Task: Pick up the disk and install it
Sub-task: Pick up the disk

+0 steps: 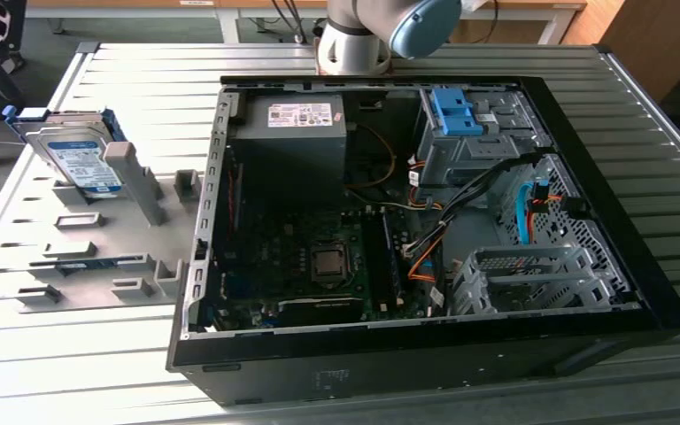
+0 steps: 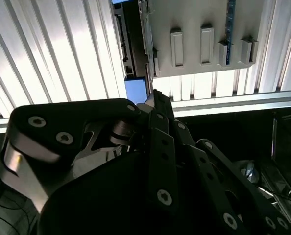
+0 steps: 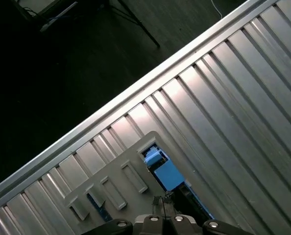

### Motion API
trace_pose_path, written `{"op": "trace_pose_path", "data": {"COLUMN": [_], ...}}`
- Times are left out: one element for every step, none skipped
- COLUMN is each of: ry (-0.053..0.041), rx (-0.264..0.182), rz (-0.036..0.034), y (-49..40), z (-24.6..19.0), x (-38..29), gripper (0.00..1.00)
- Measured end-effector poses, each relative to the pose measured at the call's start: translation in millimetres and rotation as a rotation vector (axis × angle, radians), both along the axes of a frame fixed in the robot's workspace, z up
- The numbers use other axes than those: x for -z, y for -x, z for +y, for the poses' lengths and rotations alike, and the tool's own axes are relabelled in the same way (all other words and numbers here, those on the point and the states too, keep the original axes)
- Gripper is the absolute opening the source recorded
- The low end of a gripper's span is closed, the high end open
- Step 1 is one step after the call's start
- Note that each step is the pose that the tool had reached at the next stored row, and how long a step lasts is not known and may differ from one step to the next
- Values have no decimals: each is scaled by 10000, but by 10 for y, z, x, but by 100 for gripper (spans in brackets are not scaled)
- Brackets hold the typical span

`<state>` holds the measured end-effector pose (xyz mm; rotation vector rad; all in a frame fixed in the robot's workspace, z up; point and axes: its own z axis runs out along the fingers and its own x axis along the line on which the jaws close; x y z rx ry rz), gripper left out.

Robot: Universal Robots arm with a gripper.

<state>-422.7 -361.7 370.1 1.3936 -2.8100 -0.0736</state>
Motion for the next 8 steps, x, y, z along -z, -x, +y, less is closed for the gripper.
{"op": "trace_pose_path", "data": {"ry": [0, 0, 0, 0, 0, 0, 0, 0], "rx": [-180, -359, -541, -719, -900, -1080, -1260, -1456], "rz": [0, 0, 0, 1, 0, 0, 0, 0], "y": [0, 0, 0, 0, 0, 0, 0, 0], "z": [0, 0, 0, 0, 0, 0, 0, 0], "x": [2, 4, 7, 9, 11, 13, 15, 17], "gripper": [11, 11, 11, 11, 11, 11, 11, 11]}}
